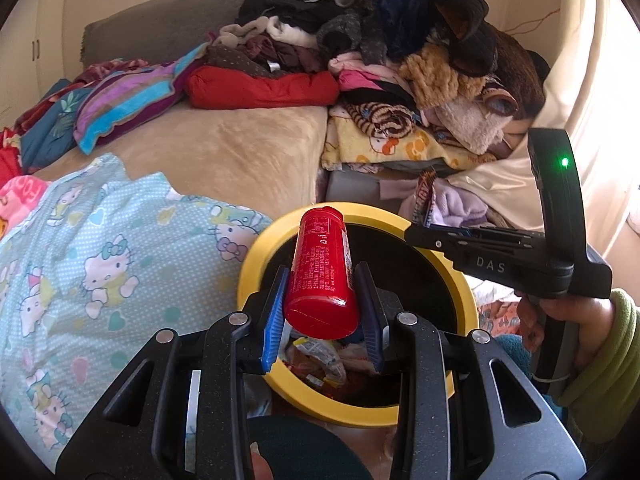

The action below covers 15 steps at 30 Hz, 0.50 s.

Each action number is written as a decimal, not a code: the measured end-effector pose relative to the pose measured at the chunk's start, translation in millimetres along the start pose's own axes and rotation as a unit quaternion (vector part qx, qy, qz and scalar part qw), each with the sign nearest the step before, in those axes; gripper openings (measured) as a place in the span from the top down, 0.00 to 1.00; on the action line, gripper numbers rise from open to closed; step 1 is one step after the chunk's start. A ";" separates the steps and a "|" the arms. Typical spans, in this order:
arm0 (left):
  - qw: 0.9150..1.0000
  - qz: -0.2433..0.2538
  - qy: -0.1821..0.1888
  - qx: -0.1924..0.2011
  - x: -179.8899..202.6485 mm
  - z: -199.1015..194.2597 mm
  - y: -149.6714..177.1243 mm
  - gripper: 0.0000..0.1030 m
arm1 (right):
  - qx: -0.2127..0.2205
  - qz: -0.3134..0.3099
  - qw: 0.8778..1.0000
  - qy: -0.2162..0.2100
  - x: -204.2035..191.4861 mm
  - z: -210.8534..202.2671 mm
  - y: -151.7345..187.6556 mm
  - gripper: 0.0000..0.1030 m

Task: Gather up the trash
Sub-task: 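Open both grippers to drop the tube and chocolate bar into the bin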

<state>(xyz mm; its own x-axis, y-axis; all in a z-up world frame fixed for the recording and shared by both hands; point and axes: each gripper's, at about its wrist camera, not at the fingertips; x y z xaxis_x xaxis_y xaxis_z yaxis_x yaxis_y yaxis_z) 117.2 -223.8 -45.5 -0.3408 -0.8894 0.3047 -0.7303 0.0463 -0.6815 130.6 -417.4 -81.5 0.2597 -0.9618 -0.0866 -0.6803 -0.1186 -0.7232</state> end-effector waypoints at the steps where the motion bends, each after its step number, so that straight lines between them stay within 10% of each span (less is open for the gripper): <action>1: 1.000 0.002 0.002 -0.003 1.9 2.4 1.1 0.75 | 0.000 0.002 1.000 0.000 1.3 -0.3 0.7 0.83; 15: 0.999 0.005 0.012 -0.036 10.9 29.8 9.7 0.70 | -0.014 0.027 1.000 0.003 18.7 0.5 11.1 0.71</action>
Point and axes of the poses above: each gripper's, at about its wrist camera, not at the fingertips, and z roughly the way its jaws point, x to its right, y to its underside, and after that the axes turned 15 degrees about -z, right-handed
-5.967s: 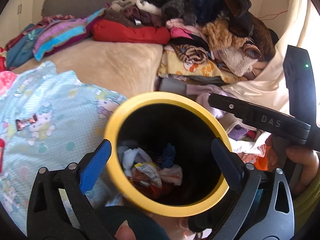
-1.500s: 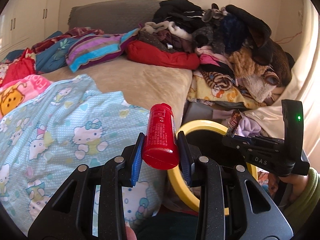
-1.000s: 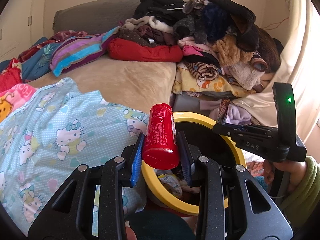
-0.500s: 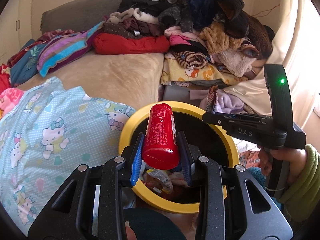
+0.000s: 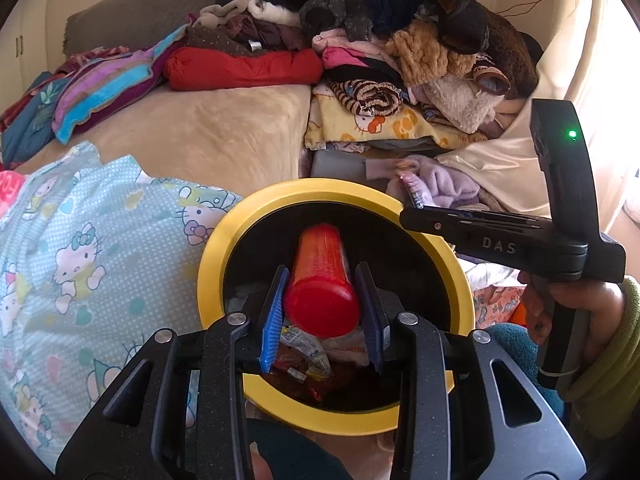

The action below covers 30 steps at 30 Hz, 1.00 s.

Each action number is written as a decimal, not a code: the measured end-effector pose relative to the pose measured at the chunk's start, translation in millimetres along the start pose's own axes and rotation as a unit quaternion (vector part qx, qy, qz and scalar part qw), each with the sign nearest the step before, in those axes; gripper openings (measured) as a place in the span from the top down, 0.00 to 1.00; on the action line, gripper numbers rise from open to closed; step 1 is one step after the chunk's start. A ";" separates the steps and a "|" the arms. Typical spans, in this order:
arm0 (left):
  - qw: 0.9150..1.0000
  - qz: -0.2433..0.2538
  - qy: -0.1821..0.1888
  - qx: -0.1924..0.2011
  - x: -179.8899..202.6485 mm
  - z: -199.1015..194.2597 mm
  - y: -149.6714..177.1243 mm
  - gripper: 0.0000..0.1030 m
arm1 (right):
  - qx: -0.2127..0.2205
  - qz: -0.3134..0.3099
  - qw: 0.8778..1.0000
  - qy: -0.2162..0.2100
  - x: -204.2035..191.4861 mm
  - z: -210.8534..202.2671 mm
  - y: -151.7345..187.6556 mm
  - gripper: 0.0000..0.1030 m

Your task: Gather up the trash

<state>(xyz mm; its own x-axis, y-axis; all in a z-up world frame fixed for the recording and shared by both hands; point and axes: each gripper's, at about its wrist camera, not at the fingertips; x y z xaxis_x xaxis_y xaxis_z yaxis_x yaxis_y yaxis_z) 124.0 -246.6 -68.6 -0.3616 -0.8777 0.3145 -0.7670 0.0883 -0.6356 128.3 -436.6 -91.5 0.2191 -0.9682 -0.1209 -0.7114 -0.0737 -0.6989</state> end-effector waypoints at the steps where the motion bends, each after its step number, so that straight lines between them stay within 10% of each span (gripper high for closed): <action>1: 1.000 -0.004 -0.002 0.000 -1.6 0.5 0.0 0.61 | -0.001 0.001 1.000 0.000 0.2 0.0 0.6 0.69; 15: 0.998 -0.053 -0.033 0.033 -31.8 -29.0 -3.9 0.13 | 0.013 0.007 0.999 0.035 -14.2 -24.8 10.2 0.27; 30: 0.992 -0.080 -0.059 0.079 -61.2 -80.8 3.8 0.11 | 0.059 -0.025 0.997 0.051 -60.8 -63.4 11.7 0.09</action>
Point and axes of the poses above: each gripper's, at about its wrist camera, not at the fingertips, and z roughly the way its jaws point, x to its right, y to its underside, and after that the axes turned 15 degrees about -z, right-handed
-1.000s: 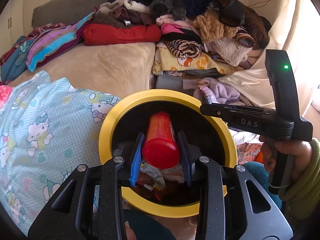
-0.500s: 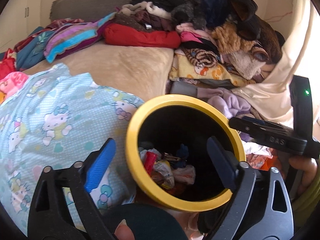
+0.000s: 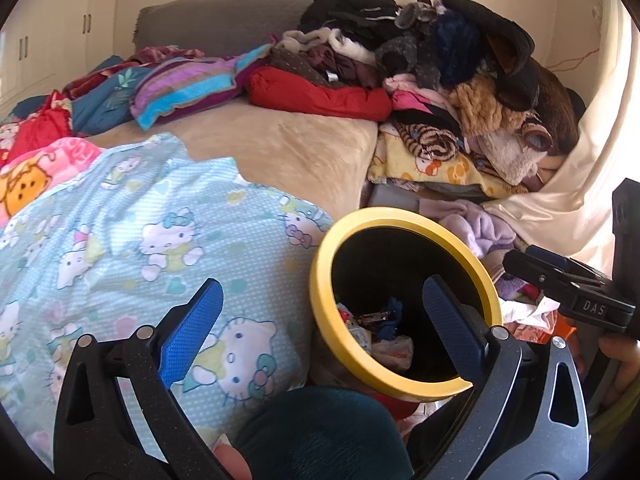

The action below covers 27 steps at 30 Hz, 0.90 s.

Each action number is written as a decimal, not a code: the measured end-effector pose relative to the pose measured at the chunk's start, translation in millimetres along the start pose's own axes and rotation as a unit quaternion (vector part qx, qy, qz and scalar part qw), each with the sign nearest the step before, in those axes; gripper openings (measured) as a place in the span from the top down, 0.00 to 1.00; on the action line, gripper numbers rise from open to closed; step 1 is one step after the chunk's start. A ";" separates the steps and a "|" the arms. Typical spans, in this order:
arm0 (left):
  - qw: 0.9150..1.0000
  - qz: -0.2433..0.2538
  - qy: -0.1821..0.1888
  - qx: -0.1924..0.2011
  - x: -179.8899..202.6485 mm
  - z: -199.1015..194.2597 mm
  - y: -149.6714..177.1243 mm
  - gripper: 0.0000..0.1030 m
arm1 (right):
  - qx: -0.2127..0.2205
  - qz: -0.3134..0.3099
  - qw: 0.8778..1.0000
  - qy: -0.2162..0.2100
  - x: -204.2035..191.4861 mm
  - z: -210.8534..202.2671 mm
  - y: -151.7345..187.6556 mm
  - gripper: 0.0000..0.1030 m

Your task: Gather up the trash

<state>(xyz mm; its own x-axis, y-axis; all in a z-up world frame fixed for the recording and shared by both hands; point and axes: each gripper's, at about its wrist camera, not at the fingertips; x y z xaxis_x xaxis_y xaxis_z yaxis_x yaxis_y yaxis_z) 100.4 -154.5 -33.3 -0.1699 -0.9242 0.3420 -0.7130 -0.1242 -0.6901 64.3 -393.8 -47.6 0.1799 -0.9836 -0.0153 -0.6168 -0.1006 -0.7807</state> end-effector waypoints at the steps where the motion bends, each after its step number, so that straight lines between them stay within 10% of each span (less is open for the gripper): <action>1: 1.000 -0.003 -0.002 0.005 -2.3 -4.2 -0.4 0.11 | 0.002 -0.001 1.000 0.001 -2.5 -1.7 0.0 0.09; 17: 0.996 -0.011 -0.042 0.079 -29.1 -51.0 13.3 0.11 | 0.078 -0.014 0.996 0.049 -49.0 -26.1 12.9 0.06; 27: 0.986 -0.018 -0.055 0.154 -41.1 -84.5 36.0 0.11 | 0.195 -0.046 0.972 0.123 -82.3 -57.0 30.5 0.06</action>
Point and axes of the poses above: each gripper's, at about its wrist camera, not at the fingertips, and z roughly the way its jaws point, x to its right, y to its underside, and after that the axes turned 15 degrees about -z, right-handed
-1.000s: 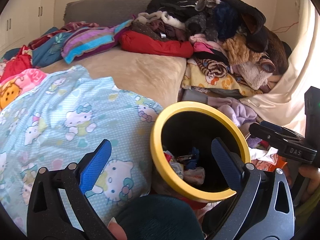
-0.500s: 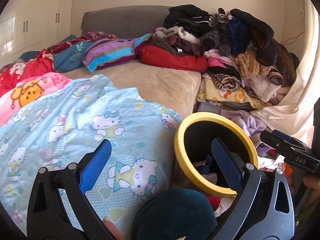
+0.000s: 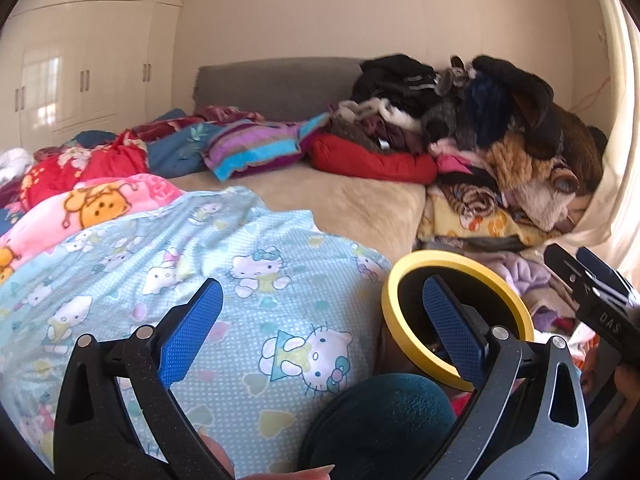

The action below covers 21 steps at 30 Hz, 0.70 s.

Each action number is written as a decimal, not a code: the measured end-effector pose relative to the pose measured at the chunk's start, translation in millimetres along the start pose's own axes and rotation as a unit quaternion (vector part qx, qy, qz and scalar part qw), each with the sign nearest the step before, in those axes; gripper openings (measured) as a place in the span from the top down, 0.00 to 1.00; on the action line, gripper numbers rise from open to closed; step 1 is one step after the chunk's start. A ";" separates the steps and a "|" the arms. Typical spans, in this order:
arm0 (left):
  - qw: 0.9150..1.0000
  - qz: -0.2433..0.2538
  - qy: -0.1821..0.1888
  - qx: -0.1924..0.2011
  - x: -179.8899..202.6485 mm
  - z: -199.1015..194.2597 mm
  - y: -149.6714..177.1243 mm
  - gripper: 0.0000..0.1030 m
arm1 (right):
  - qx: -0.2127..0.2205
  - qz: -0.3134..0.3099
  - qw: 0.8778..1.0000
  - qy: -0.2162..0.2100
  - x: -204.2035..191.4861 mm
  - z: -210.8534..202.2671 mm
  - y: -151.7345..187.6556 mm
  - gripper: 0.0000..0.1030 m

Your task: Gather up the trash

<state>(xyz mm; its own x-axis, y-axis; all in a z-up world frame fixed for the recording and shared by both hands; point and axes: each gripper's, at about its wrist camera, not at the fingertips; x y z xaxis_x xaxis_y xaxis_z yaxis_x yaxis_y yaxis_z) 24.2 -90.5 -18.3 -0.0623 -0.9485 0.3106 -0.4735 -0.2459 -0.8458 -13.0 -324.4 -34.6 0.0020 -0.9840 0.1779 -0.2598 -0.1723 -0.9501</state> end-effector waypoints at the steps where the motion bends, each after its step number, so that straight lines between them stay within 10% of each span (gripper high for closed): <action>1: 1.000 -0.003 -0.002 0.004 -0.7 -0.4 0.9 0.11 | 0.003 -0.003 1.000 0.004 -2.1 -1.4 2.0 0.06; 21: 1.000 -0.014 -0.009 0.002 -7.8 5.8 6.1 0.11 | -0.015 -0.010 1.000 -0.003 -17.2 3.6 14.6 0.06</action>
<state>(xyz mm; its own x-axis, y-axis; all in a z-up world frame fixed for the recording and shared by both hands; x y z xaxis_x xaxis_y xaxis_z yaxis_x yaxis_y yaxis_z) 27.0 -85.8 -28.4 -0.0327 -0.9450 0.3253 -0.4707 -0.2725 -0.8392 -13.4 -310.2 -52.5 0.0137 -0.9807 0.1950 -0.2894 -0.1906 -0.9380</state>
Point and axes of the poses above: each gripper's, at about its wrist camera, not at the fingertips, and z roughly the way its jaws point, x to its right, y to its underside, and after that the axes turned 15 degrees about -z, right-handed
